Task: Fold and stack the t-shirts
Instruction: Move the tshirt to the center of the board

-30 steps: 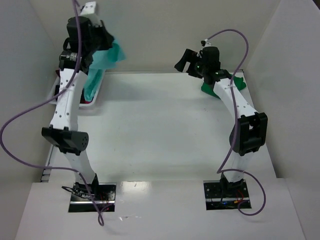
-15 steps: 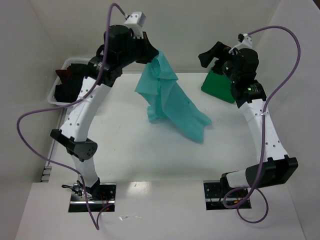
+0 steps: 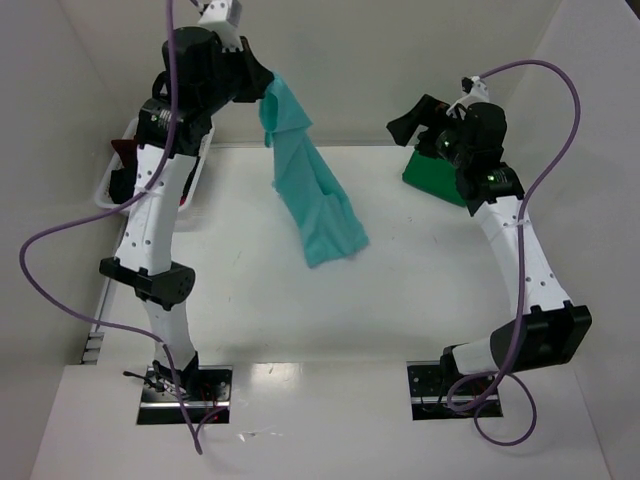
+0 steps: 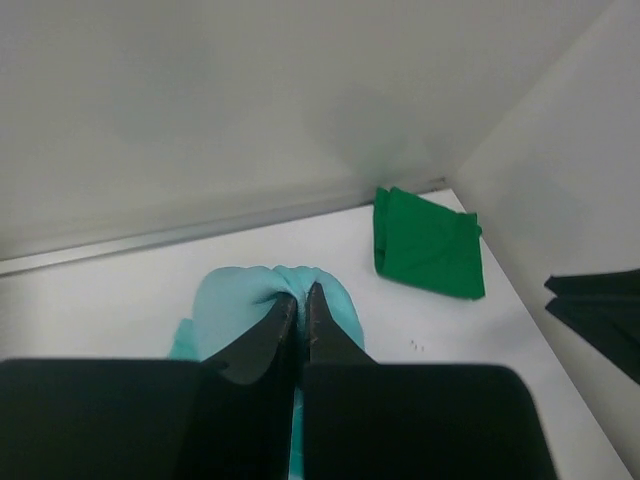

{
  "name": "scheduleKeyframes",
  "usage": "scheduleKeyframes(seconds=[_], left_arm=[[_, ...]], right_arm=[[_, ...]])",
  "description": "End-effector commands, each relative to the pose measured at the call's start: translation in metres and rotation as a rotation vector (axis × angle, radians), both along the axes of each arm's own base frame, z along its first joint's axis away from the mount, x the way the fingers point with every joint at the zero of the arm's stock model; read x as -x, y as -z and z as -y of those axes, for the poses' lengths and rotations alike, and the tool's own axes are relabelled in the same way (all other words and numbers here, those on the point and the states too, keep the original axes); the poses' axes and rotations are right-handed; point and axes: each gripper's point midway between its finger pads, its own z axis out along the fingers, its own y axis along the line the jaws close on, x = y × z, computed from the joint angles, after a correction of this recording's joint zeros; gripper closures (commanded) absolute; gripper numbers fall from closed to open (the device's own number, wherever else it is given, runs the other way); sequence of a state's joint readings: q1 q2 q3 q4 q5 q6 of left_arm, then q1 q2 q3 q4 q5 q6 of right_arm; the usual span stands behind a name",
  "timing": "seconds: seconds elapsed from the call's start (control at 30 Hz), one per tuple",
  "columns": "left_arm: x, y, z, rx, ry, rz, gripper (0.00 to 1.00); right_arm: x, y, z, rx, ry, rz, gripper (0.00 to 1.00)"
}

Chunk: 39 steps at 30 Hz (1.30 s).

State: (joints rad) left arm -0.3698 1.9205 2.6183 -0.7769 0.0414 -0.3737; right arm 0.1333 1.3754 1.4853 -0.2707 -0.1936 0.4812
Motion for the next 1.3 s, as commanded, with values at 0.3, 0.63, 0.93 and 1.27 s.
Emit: scheduleKeyframes(seconds=[0.3, 0.63, 0.93, 1.27], left_arm=[[-0.027, 0.020, 0.011, 0.022, 0.061, -0.029, 0.99], [0.040, 0.133, 0.157, -0.086, 0.573, -0.295, 0.99], [0.096, 0.195, 0.194, -0.260, 0.650, -0.427, 0.00], [-0.017, 0.203, 0.046, -0.195, 0.026, -0.406, 0.00]], right_arm=[[0.016, -0.008, -0.104, 0.029, -0.321, 0.103, 0.00], [0.028, -0.040, 0.042, 0.058, 0.213, 0.121, 0.00], [0.022, -0.025, 0.071, 0.098, 0.304, 0.066, 0.00], [0.006, 0.045, 0.036, 0.100, 0.101, -0.080, 0.00]])
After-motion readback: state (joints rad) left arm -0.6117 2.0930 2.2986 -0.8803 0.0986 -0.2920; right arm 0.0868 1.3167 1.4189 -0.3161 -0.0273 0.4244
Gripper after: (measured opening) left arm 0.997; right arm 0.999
